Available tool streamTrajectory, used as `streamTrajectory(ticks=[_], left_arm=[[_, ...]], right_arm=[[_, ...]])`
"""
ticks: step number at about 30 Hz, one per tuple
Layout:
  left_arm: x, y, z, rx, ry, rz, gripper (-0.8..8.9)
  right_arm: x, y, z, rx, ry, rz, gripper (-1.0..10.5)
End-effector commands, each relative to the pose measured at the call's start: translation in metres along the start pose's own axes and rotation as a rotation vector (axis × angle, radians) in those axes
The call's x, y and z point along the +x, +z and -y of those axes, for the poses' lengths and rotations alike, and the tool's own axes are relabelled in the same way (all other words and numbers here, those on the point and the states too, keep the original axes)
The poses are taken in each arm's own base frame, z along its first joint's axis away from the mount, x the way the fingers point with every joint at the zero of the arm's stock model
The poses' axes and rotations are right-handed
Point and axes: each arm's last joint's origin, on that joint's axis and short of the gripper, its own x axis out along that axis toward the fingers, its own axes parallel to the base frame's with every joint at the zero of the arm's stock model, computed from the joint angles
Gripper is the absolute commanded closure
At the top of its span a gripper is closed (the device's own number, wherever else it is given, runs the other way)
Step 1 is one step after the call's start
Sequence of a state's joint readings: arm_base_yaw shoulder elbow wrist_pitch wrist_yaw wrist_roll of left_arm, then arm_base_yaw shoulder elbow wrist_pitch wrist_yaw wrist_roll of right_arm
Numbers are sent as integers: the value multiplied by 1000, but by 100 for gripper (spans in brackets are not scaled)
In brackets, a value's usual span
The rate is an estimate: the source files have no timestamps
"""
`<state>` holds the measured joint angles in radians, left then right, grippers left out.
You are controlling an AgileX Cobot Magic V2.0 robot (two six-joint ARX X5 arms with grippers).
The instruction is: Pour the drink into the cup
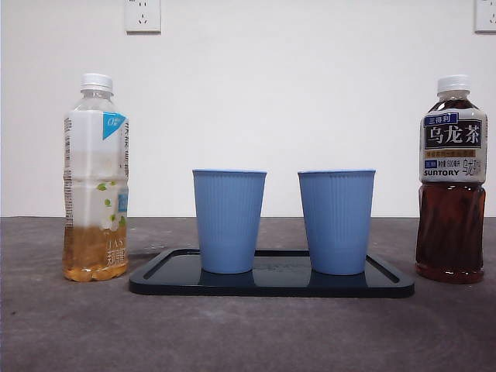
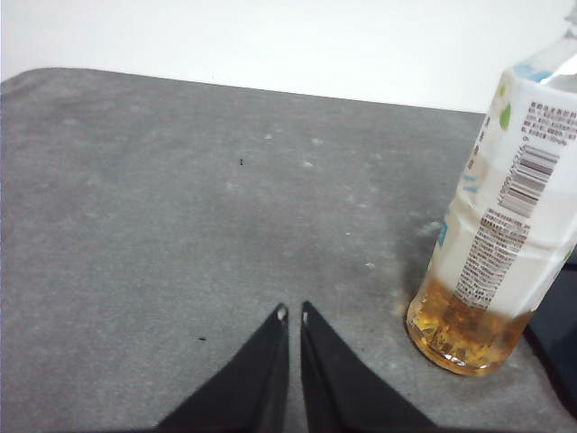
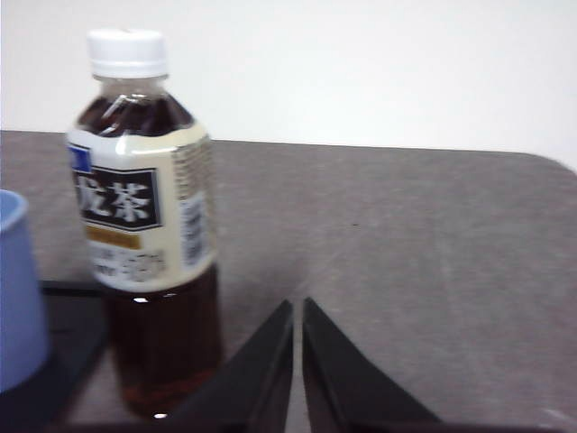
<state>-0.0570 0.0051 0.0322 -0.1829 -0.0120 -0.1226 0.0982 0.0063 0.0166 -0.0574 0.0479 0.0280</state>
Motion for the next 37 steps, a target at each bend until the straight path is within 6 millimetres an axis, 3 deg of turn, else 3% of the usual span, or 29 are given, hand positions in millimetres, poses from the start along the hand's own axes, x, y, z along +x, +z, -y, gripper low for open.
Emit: streamTrajectory(ticks=[1, 6, 9, 19, 26, 31, 37], left_arm=[[2, -6, 0, -40, -5, -21, 798], [-3, 7, 3, -162, -30, 14, 798], [-7, 22, 6, -181, -53, 42, 798], [-12, 87, 19, -216, -171, 16, 798], [3, 133, 32, -59, -337, -116, 798], [18, 144, 42, 29, -495, -226, 798], [30, 140, 48, 32, -574, -292, 788]], right_arm=[[0, -1, -2, 98, 62, -4, 932], [-2, 7, -3, 257, 110, 6, 935], [-5, 21, -4, 296, 114, 24, 935], [-12, 91, -8, 307, 193, -49, 935], [-3, 130, -15, 219, 378, -139, 935], [8, 139, -19, 158, 502, -231, 935], [18, 135, -22, 127, 575, -320, 934]])
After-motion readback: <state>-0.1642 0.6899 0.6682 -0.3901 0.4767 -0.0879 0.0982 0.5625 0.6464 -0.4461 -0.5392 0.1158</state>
